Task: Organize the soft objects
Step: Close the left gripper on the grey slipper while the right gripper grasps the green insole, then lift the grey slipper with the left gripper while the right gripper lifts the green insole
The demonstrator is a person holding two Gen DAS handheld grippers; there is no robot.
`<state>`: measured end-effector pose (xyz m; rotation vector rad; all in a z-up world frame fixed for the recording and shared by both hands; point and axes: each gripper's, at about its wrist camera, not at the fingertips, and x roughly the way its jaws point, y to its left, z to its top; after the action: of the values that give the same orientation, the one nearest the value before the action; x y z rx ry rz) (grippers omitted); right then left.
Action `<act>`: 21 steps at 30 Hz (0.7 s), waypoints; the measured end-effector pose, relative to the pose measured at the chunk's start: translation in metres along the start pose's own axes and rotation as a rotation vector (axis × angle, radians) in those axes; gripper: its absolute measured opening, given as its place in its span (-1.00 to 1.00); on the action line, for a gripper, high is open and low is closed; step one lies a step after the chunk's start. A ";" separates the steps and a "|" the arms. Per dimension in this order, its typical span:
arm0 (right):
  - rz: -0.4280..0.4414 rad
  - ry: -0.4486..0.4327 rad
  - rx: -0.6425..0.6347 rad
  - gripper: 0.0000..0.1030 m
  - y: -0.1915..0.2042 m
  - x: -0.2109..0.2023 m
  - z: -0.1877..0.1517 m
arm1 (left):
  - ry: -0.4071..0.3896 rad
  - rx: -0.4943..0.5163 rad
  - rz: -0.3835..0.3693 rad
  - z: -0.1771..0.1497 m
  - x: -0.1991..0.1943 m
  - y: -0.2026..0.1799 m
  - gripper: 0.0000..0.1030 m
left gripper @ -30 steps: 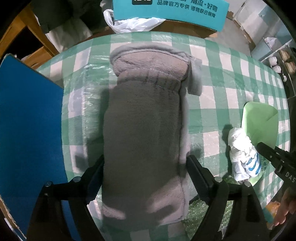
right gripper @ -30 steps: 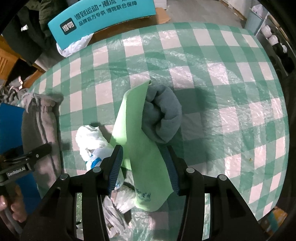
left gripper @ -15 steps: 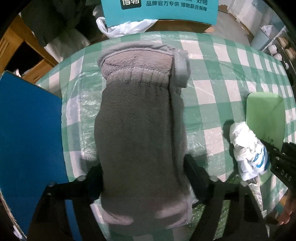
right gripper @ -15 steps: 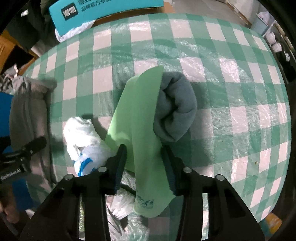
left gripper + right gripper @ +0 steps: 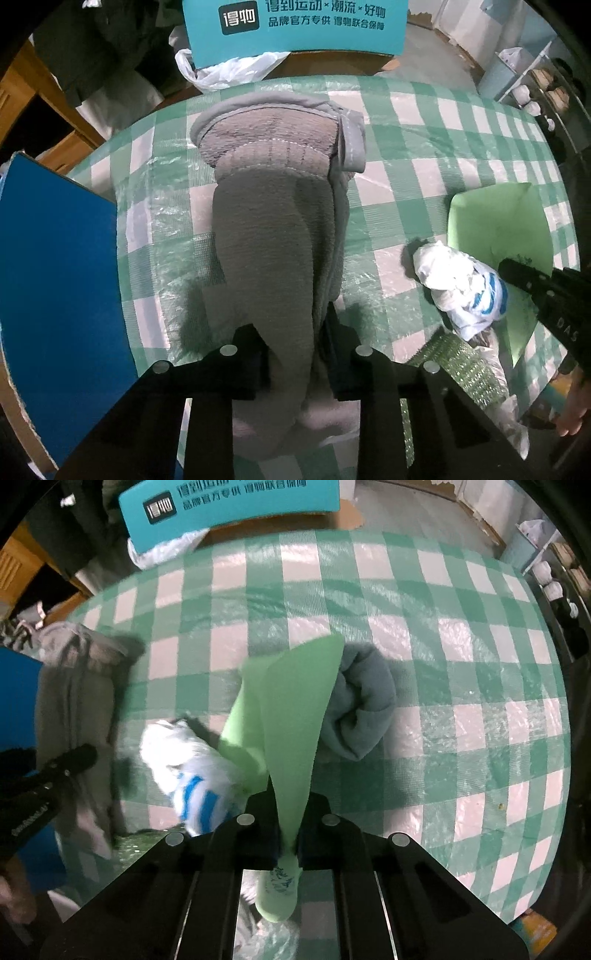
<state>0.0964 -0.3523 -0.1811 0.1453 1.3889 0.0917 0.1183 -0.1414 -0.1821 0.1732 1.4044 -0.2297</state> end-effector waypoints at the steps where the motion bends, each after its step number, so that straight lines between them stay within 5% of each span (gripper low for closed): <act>1: 0.004 -0.008 0.001 -0.91 0.001 -0.003 -0.001 | -0.001 0.000 -0.004 -0.003 -0.003 -0.001 -0.52; 21: 0.074 -0.133 -0.015 -0.91 0.018 -0.071 -0.004 | -0.127 0.009 -0.057 -0.021 -0.067 0.004 -0.55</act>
<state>0.0797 -0.3447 -0.1102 0.1868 1.2503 0.1514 0.0895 -0.1284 -0.1194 0.1241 1.2832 -0.2894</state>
